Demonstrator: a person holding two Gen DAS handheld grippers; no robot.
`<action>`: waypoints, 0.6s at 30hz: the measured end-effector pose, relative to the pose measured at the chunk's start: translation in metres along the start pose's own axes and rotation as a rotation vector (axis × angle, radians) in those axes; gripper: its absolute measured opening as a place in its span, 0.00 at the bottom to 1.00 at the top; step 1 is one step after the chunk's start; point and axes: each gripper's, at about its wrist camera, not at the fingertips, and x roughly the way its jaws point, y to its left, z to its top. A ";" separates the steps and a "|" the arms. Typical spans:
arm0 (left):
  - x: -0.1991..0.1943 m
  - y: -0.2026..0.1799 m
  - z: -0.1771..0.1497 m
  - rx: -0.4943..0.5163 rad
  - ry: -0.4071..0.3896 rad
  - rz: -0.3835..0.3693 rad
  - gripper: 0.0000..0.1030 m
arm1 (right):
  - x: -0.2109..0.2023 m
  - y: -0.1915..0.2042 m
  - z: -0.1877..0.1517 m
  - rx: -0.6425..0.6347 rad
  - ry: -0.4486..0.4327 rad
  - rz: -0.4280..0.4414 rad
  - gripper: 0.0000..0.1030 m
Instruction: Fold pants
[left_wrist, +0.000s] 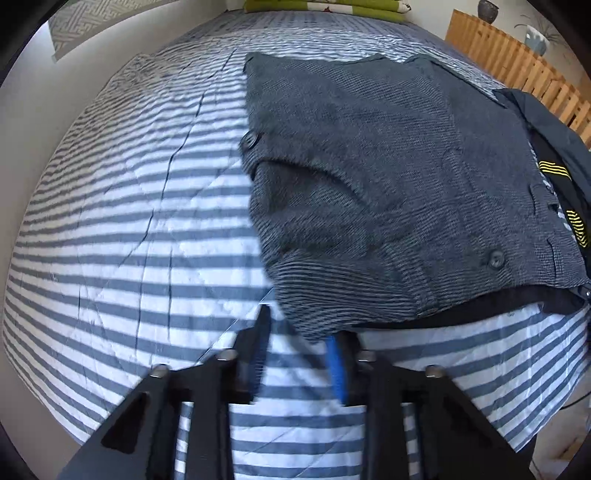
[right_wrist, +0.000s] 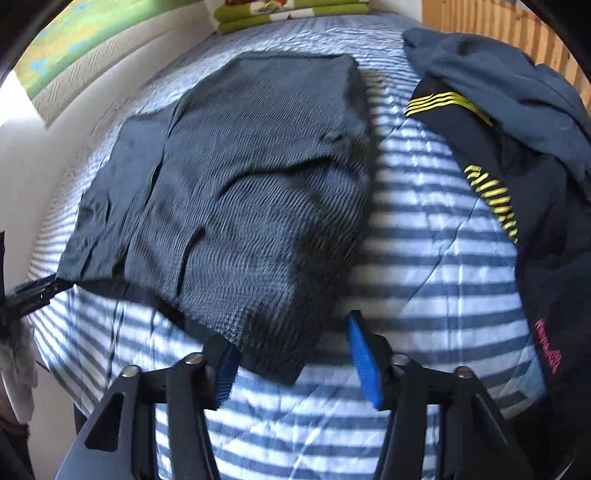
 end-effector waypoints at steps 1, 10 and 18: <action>-0.003 -0.005 0.002 0.008 -0.001 0.003 0.11 | 0.000 -0.001 0.001 0.001 0.007 0.004 0.23; -0.070 -0.003 -0.010 0.000 -0.112 -0.015 0.06 | -0.040 0.010 -0.001 -0.060 -0.078 -0.024 0.07; -0.112 0.009 -0.078 0.036 -0.097 -0.030 0.05 | -0.083 0.023 -0.062 -0.130 -0.078 -0.001 0.07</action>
